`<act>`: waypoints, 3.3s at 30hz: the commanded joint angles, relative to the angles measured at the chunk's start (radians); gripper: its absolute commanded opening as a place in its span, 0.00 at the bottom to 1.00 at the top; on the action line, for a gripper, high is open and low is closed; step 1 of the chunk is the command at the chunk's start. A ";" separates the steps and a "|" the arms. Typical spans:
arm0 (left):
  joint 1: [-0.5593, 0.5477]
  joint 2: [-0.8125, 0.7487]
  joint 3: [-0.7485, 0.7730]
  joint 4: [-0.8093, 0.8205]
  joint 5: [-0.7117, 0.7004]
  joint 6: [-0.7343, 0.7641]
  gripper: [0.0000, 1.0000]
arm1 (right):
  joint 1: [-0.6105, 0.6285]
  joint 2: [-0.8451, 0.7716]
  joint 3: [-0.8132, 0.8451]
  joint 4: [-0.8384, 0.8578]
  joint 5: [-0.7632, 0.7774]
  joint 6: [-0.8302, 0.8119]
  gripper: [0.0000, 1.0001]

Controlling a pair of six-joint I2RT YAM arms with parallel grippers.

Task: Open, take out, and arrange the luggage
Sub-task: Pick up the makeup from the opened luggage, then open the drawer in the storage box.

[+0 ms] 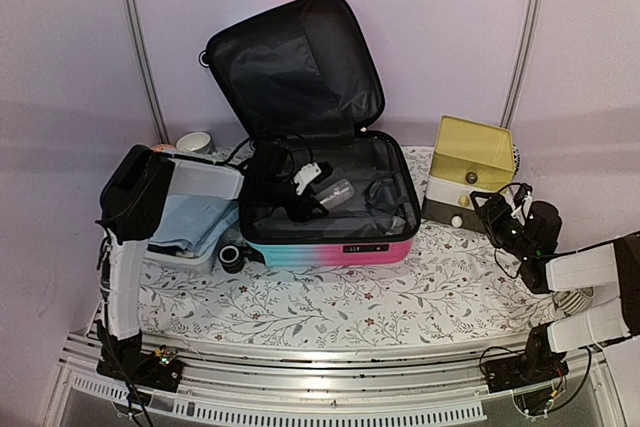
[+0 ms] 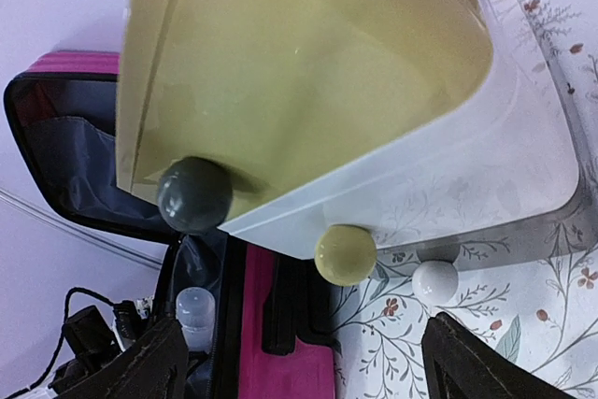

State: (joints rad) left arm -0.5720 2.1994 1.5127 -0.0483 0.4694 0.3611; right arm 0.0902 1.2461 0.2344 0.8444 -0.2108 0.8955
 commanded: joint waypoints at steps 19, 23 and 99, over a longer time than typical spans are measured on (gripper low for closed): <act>-0.009 -0.449 -0.295 0.075 -0.148 -0.117 0.46 | -0.009 0.408 0.092 0.405 -0.050 0.369 0.56; -0.027 -0.469 -0.301 0.057 -0.167 -0.118 0.45 | -0.009 0.442 0.122 0.415 -0.049 0.377 0.51; -0.149 -0.617 -0.395 0.002 -0.222 -0.146 0.44 | 0.078 0.111 -0.177 0.244 0.053 0.489 0.17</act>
State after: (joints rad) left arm -0.6926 1.6047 1.1168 -0.0467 0.2298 0.2272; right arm 0.1684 1.4509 0.0940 1.2015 -0.1642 1.4097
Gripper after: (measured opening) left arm 0.492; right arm 0.273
